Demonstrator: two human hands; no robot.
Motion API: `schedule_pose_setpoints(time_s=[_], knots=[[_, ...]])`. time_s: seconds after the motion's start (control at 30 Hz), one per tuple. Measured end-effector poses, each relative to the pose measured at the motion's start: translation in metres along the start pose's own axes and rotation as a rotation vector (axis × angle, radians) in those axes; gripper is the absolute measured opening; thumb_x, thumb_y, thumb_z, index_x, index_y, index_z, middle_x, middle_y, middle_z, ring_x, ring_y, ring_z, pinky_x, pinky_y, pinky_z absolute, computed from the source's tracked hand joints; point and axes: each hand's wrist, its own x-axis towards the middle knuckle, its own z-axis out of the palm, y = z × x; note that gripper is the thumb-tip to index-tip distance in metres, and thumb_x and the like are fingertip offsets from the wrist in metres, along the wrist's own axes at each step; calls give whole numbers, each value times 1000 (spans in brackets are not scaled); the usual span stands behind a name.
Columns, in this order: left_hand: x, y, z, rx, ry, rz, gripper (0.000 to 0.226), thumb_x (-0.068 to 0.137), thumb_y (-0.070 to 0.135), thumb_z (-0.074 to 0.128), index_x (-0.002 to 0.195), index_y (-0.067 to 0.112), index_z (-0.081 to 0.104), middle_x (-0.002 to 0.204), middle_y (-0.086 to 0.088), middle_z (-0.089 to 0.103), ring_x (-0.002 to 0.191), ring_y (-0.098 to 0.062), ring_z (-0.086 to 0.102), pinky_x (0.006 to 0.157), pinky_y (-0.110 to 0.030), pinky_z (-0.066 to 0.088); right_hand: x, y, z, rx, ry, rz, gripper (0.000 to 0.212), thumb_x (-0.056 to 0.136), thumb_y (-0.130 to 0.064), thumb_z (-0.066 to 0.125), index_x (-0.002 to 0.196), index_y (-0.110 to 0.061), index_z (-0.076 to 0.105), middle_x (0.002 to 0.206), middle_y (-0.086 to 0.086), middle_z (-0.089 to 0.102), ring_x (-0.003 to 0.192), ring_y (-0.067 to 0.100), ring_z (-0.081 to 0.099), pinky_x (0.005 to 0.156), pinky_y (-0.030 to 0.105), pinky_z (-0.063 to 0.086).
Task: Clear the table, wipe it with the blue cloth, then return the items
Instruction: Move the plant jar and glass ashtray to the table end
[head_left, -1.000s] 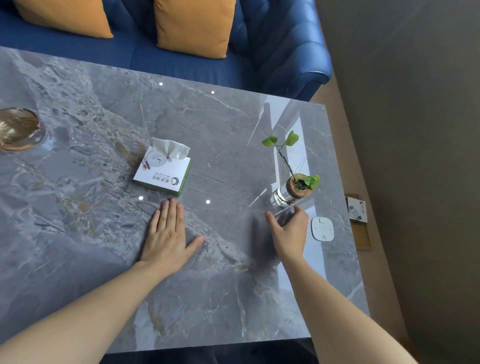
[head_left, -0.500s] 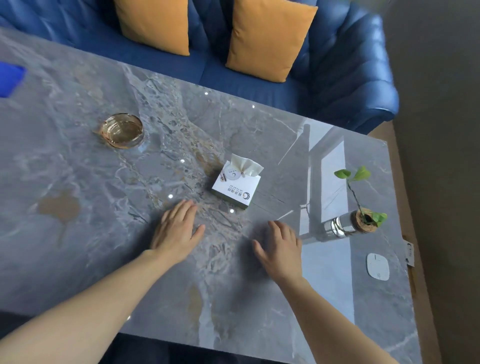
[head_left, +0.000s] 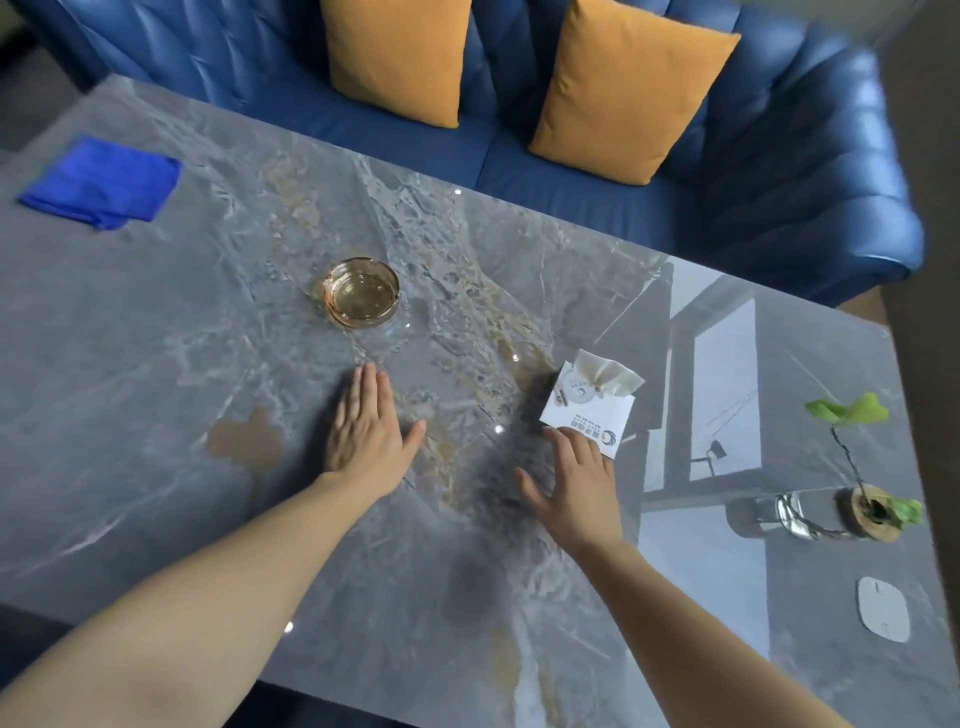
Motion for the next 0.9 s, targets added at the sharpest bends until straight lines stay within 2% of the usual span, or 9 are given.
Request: schedule_pose_setpoints(time_s=[0.27,0.37,0.53,0.63,0.77,0.9], knots=[[43,-34,1,44,63,-70,102,93,72,23,157,-4,0,167,-23,-3,156,-32,-6,127,-47,2,68,-52,9,6,-19,-78,68,92,-56,56,144,-14,50,140,5,55,130,27,49,105,47,44],[46,-40,7,60,90,-48,103,92,73,19,157,-4,3,167,-24,0,156,-32,-4,127,-47,4,96,-72,15,-1,-22,-92,68,92,-57,59,145,-16,49,140,4,55,128,27,49,102,46,44],[48,-41,10,43,97,-29,103,91,72,23,157,-5,3,167,-24,0,156,-33,-3,126,-49,8,139,-106,29,-2,-41,-113,68,93,-59,57,146,-17,48,141,3,54,129,27,49,103,46,41],[47,-41,8,35,85,-27,103,91,72,21,157,-4,0,167,-23,-4,156,-34,-6,126,-49,7,162,-126,37,57,-53,-100,68,93,-57,61,145,-14,49,138,6,56,128,28,50,105,46,43],[48,-40,6,38,64,-35,104,92,75,20,157,-3,-5,166,-23,-10,155,-32,-11,127,-48,3,192,-152,52,144,-83,-57,66,93,-55,62,139,-9,53,128,10,61,119,31,56,100,45,49],[51,-38,3,37,50,-62,101,92,72,21,157,-2,-1,167,-22,-10,155,-31,-11,126,-47,2,215,-176,60,281,-78,5,60,95,-48,66,136,-4,56,128,15,61,123,31,53,102,44,47]])
